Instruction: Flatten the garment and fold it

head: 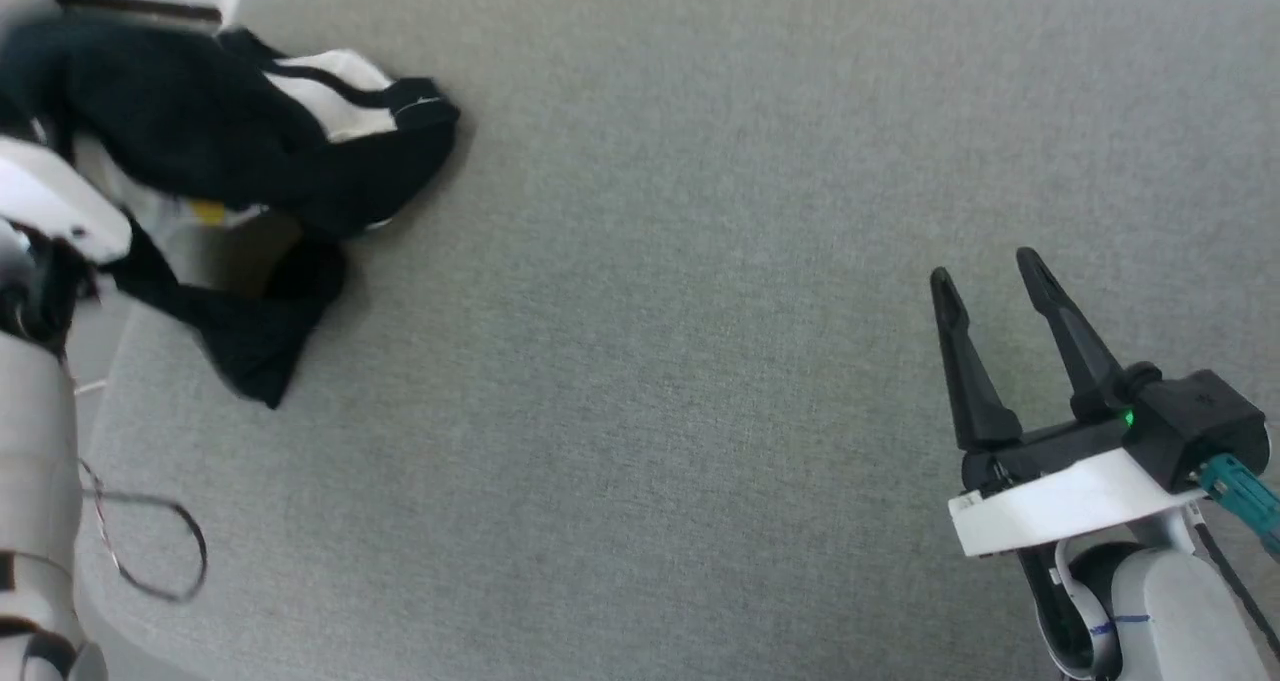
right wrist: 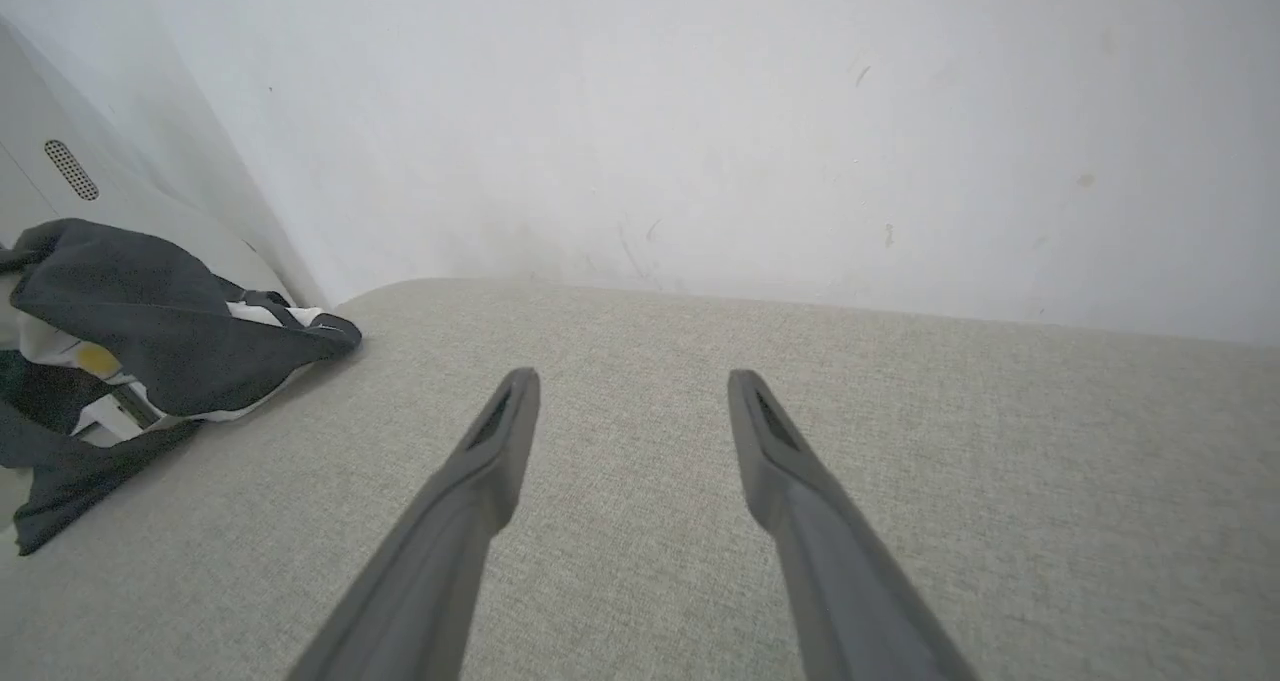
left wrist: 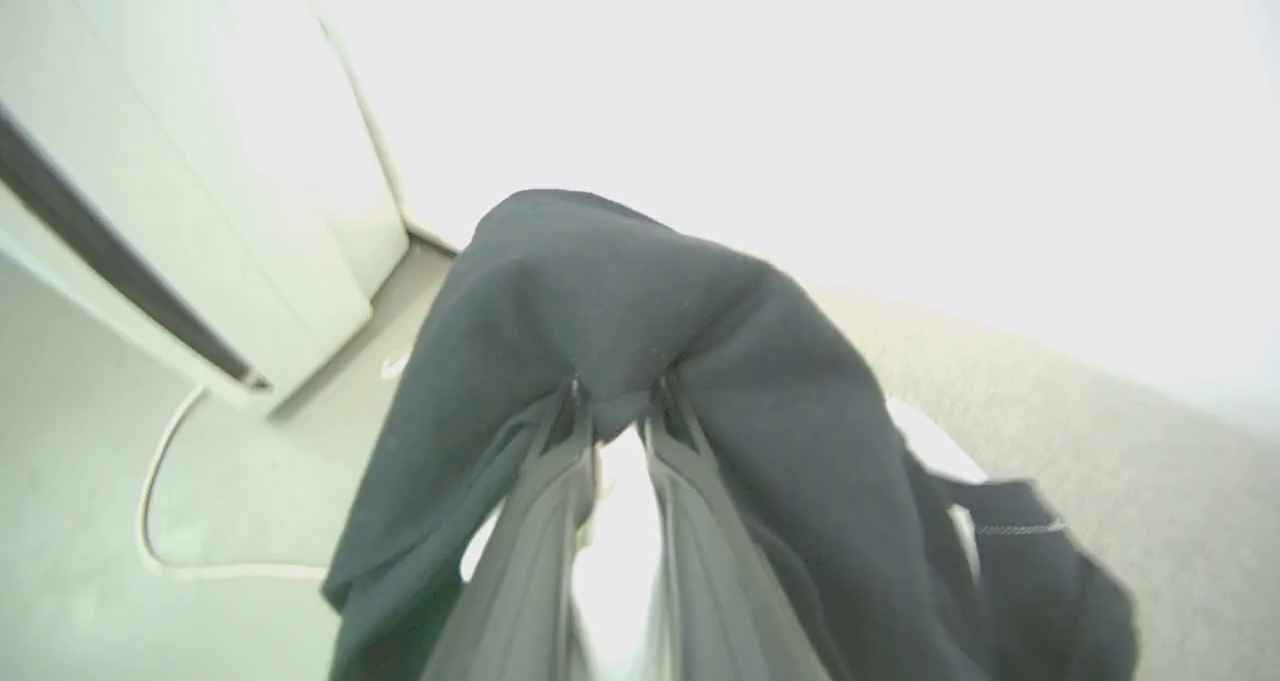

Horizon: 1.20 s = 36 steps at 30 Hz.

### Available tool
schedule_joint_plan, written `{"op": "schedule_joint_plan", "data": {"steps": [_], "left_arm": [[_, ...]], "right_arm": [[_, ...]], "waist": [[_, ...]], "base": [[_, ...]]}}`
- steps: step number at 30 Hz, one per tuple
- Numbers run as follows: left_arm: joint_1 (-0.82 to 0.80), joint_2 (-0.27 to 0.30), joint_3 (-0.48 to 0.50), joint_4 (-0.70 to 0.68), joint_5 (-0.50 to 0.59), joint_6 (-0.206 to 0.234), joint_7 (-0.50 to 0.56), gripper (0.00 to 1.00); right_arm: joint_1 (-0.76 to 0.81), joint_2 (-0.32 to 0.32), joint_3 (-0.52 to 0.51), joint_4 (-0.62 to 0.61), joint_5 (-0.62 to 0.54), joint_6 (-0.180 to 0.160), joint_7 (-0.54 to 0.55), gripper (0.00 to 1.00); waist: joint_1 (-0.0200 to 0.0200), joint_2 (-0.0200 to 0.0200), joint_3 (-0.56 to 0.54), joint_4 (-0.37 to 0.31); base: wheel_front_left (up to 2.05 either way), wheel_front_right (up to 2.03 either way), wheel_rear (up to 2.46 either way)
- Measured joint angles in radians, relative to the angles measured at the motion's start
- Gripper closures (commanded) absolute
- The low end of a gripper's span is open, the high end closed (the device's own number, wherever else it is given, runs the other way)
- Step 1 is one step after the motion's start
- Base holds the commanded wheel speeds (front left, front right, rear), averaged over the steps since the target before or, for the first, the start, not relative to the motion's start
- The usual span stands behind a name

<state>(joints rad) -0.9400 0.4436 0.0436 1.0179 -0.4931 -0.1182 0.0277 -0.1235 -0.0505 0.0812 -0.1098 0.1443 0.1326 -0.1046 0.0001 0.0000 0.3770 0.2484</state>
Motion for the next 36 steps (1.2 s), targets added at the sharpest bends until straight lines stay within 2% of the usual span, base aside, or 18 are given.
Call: {"op": "schedule_joint_plan", "data": {"steps": [6, 11, 15, 18, 22, 29, 34, 36], "left_arm": [[-0.066, 0.016, -0.042, -0.069, 0.047, -0.003, -0.219, 1.0], [-0.095, 0.008, -0.076, -0.159, 0.072, -0.004, -0.271, 1.0], [-0.096, -0.028, -0.111, -0.236, 0.088, -0.004, -0.279, 1.0], [-0.092, -0.074, -0.137, -0.291, 0.089, -0.004, -0.282, 1.0], [-0.056, -0.167, -0.184, -0.355, 0.073, -0.005, -0.279, 1.0], [0.124, -0.341, -0.299, -0.489, 0.02, -0.005, -0.25, 1.0], [0.341, -0.378, -0.387, -0.568, -0.011, -0.001, -0.224, 1.0], [0.457, -0.383, -0.407, -0.569, -0.026, 0.025, -0.216, 1.0]], "right_arm": [[0.026, 0.0, -0.023, 0.037, 0.043, 0.0, -0.033, 0.0], [0.061, 0.0, -0.061, 0.061, 0.071, 0.0, -0.058, 0.0], [0.084, 0.0, -0.084, 0.067, 0.085, 0.0, -0.067, 0.0], [0.102, 0.0, -0.092, 0.067, 0.09, 0.0, -0.072, 0.0], [0.125, -0.001, -0.106, 0.064, 0.103, 0.0, -0.072, 0.0], [0.148, -0.001, -0.111, 0.058, 0.121, 0.0, -0.071, 0.0], [0.151, -0.001, -0.12, 0.056, 0.131, 0.0, -0.071, 0.0], [0.155, -0.002, -0.118, 0.058, 0.132, 0.0, -0.071, 0.0]], "waist": [[-0.0001, 0.0, -0.082, -0.003], [-0.0003, 0.0, -0.151, -0.021], [-0.0003, 0.0, -0.198, -0.055], [-0.0003, 0.0, -0.224, -0.094], [-0.0003, 0.0, -0.252, -0.153], [-0.0002, 0.0, -0.28, -0.263], [-0.0003, 0.0, -0.279, -0.328], [-0.0001, 0.0, -0.274, -0.347]], "base": [[0.0, 0.0, 0.0], [0.0, 0.0, 0.0], [0.0, 0.0, 0.0], [0.0, 0.0, 0.0], [0.0, 0.0, 0.0], [0.0, 0.0, 0.0], [0.0, 0.0, 0.0], [0.0, 0.0, 0.0]]}}
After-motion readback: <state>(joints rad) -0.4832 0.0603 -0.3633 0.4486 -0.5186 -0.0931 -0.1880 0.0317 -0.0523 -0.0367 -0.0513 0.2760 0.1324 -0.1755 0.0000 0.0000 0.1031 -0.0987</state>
